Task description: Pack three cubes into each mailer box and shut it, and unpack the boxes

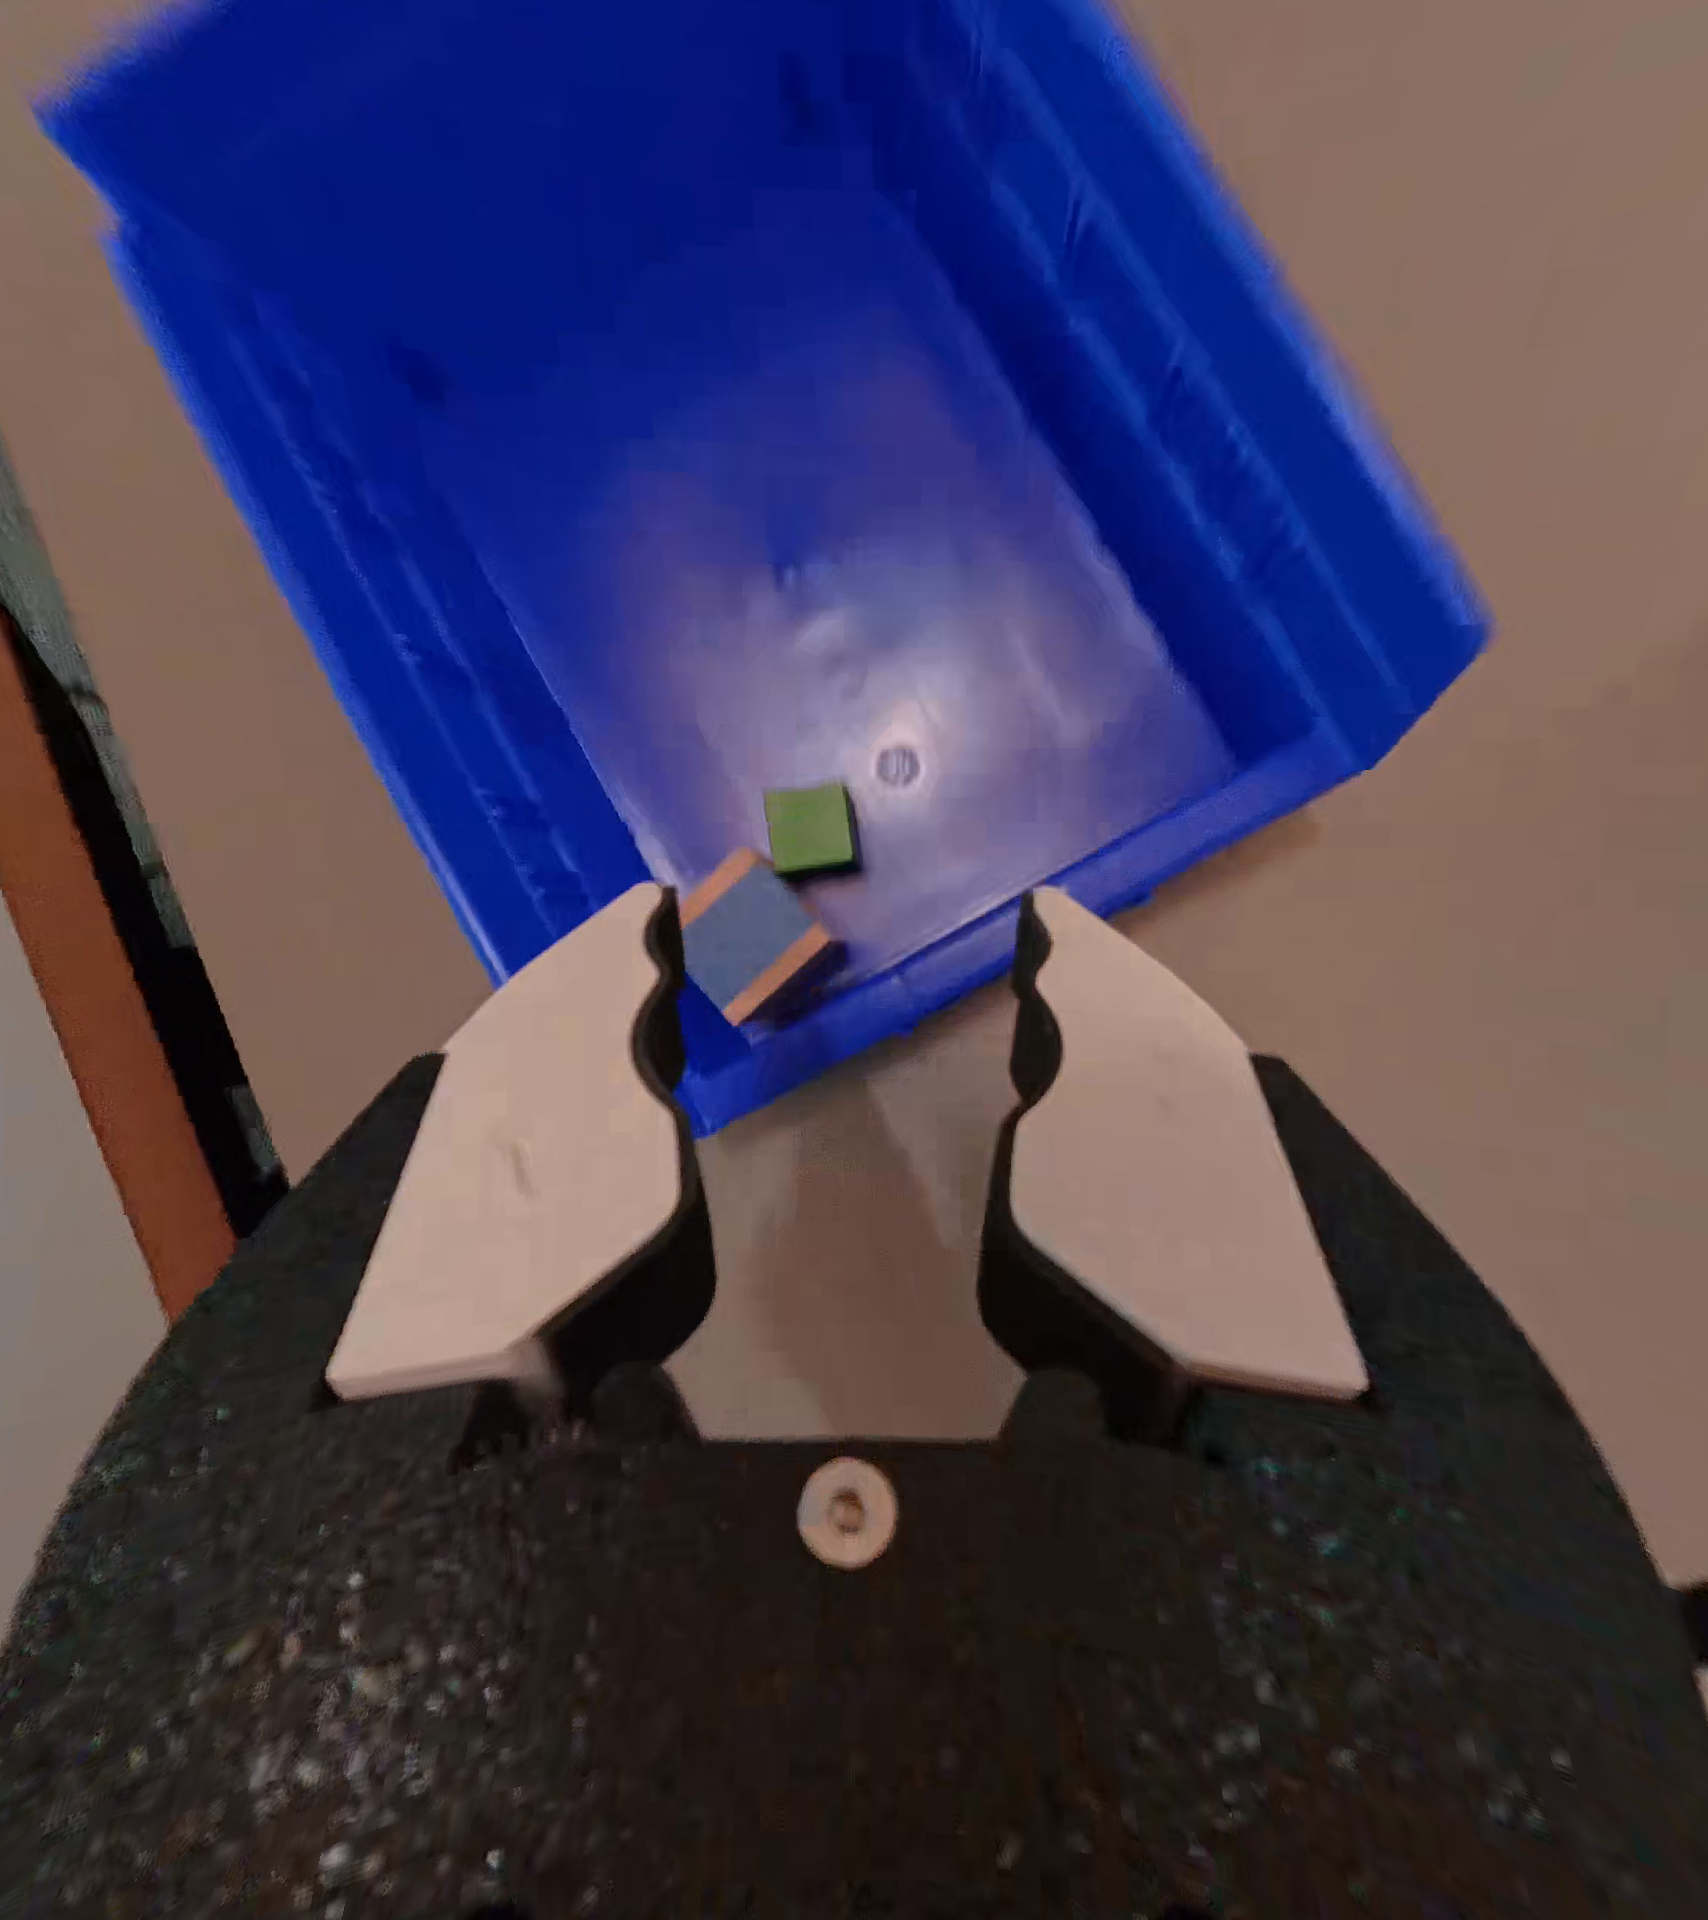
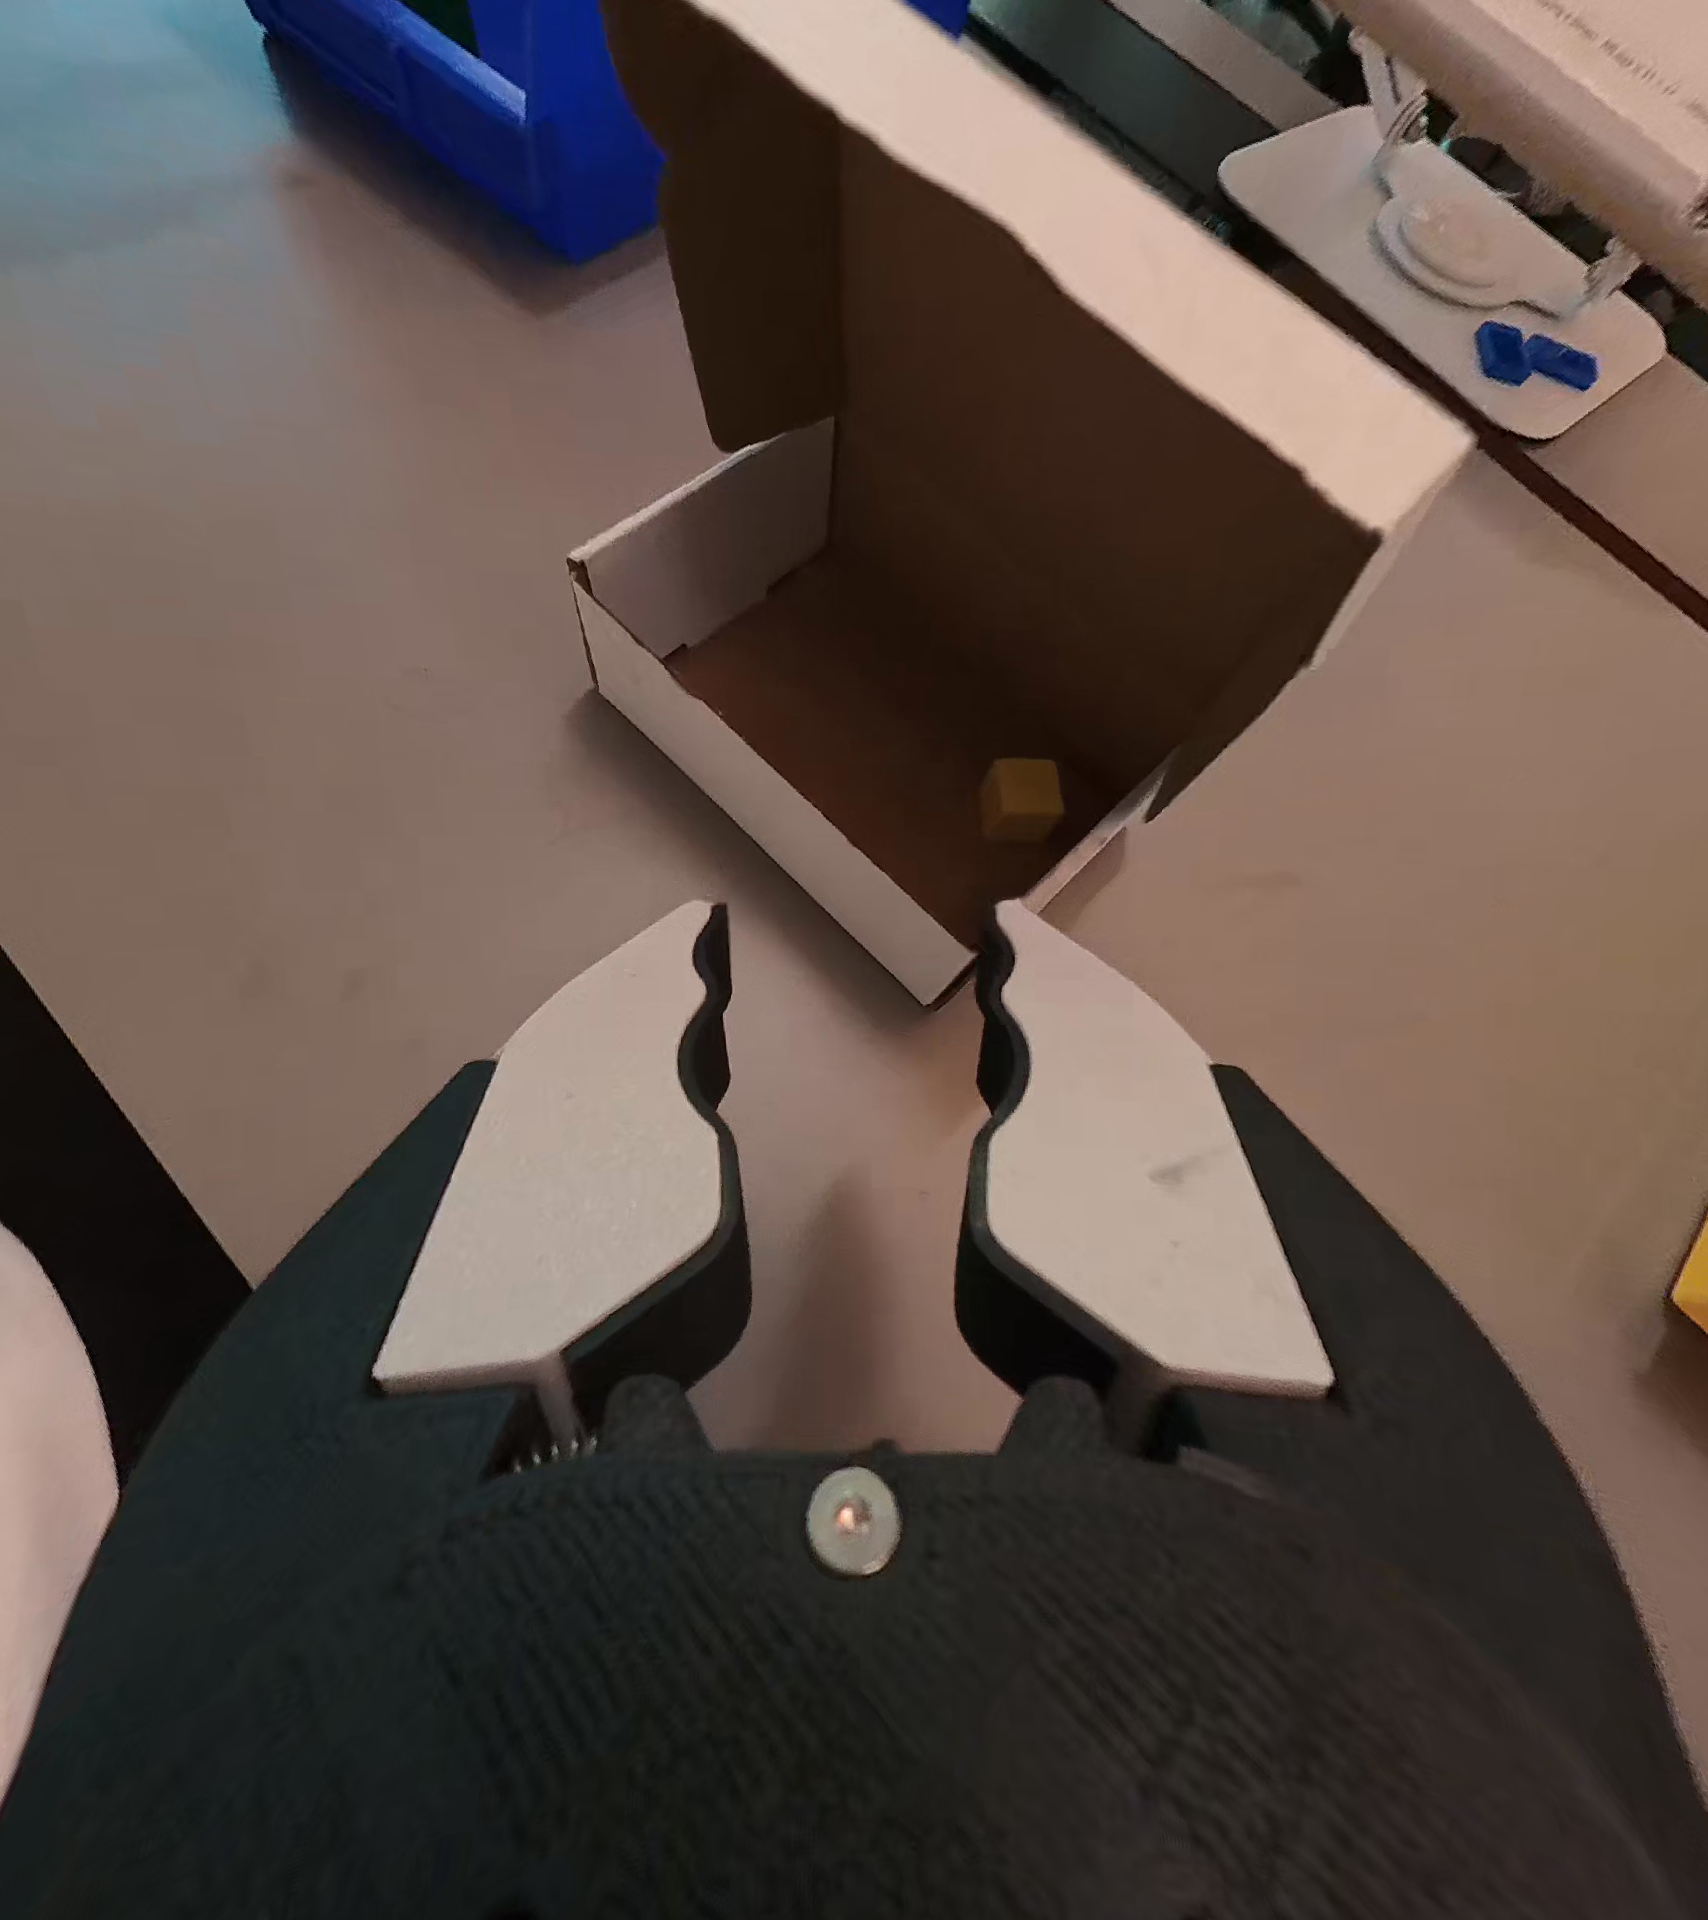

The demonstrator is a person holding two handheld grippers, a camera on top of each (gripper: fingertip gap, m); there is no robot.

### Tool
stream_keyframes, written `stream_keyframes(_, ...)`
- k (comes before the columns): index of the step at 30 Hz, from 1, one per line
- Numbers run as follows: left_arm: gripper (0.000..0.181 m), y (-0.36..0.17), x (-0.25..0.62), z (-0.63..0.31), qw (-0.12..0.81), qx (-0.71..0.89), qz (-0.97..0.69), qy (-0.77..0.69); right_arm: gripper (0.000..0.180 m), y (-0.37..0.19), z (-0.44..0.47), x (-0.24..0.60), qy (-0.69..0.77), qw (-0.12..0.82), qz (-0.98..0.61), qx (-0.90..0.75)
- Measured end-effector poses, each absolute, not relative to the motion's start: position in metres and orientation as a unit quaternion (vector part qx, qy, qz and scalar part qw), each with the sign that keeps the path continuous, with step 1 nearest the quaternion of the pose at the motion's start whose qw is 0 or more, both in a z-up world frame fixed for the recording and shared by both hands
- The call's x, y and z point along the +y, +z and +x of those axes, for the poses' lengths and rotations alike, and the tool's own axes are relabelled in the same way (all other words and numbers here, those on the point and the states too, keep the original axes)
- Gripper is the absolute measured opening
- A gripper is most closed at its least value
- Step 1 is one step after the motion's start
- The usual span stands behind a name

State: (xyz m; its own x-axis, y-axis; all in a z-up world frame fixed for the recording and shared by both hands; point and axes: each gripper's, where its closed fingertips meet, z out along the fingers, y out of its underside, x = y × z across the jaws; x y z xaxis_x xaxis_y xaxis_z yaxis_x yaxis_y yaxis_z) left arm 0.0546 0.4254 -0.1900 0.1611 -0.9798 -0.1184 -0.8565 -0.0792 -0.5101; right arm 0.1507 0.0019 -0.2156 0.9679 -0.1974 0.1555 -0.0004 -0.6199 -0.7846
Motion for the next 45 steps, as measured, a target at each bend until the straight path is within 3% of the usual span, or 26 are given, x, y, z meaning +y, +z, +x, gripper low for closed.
stream_keyframes(1,0.064,-0.201,0.428,0.058,0.203,0.648,-0.727,-0.097,0.046,-0.22,0.15,0.002,-0.115,0.426,-0.896,0.049)
stream_keyframes(8,0.064,-0.259,0.443,0.071,0.034,0.67,-0.741,0.029,0.049,-0.232,0.142,0.004,-0.115,0.406,-0.906,0.02)
stream_keyframes(22,0.046,-0.305,0.455,0.072,-0.033,0.654,-0.75,0.1,0.051,-0.244,0.147,-0.006,-0.096,0.407,-0.908,0.026)
stream_keyframes(24,0.031,-0.308,0.456,0.071,-0.031,0.655,-0.748,0.101,0.051,-0.245,0.147,-0.006,-0.094,0.408,-0.908,0.027)
stream_keyframes(26,0.03,-0.306,0.455,0.074,-0.026,0.66,-0.745,0.088,0.051,-0.245,0.148,-0.006,-0.095,0.408,-0.907,0.027)
stream_keyframes(31,0.029,-0.26,0.432,0.113,0.078,0.704,-0.703,-0.068,0.053,-0.237,0.142,0.0,-0.064,0.443,-0.893,0.038)
stream_keyframes(35,0.028,-0.187,0.369,0.141,0.179,0.723,-0.596,-0.301,0.08,-0.215,0.117,0.018,0.059,0.521,-0.85,0.056)
stream_keyframes(38,0.029,-0.14,0.303,0.134,0.227,0.724,-0.476,-0.445,0.086,-0.192,0.094,0.033,0.171,0.577,-0.796,0.066)
stream_keyframes(45,0.028,-0.106,0.17,0.086,0.327,0.739,-0.214,-0.55,0.08,-0.163,0.065,0.064,0.373,0.6,-0.695,0.134)
